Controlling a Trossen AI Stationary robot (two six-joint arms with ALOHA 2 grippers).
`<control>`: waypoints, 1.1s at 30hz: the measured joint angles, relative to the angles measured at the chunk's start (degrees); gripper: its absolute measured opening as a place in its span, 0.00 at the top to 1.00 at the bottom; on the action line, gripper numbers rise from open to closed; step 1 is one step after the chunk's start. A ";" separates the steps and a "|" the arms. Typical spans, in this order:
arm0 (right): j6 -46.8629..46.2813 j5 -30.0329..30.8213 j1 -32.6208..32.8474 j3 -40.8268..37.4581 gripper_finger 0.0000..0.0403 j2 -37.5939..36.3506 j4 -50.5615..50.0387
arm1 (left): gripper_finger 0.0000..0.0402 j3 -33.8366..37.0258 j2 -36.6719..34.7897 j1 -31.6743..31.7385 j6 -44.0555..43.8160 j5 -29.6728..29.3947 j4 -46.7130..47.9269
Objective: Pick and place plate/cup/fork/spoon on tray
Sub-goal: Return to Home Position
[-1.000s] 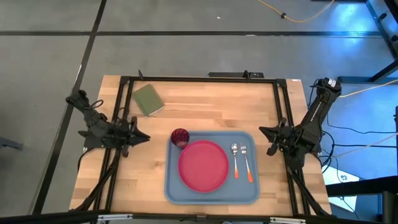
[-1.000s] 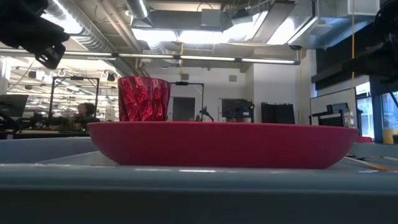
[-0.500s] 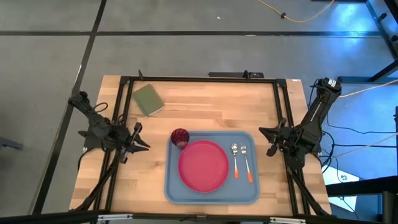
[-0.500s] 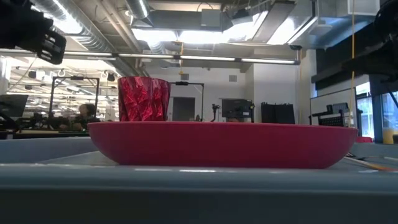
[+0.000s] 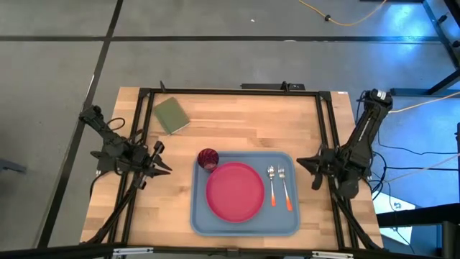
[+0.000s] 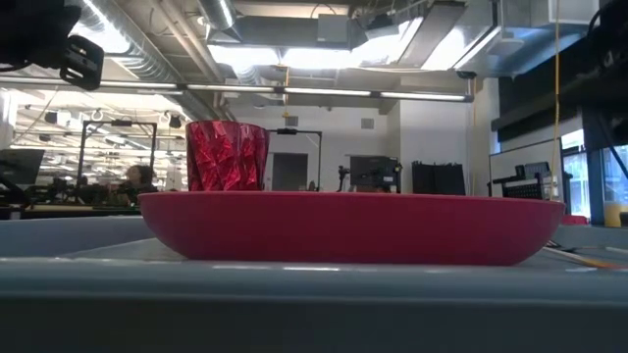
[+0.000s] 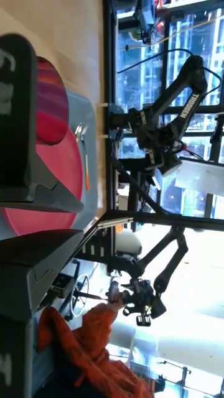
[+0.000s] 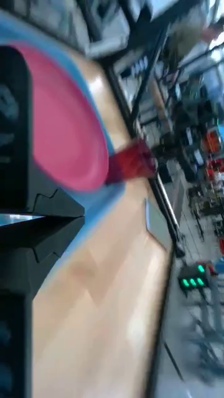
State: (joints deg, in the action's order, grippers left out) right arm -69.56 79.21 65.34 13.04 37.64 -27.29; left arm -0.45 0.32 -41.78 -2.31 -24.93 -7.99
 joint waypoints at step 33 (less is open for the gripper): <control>64.57 -89.89 -48.90 -12.68 0.96 3.32 63.67 | 0.88 -0.02 0.04 0.02 -0.31 5.15 -0.35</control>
State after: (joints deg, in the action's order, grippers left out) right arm -4.99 -10.68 16.44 0.36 40.96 36.38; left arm -0.47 0.36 -41.76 -2.61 -19.77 -8.34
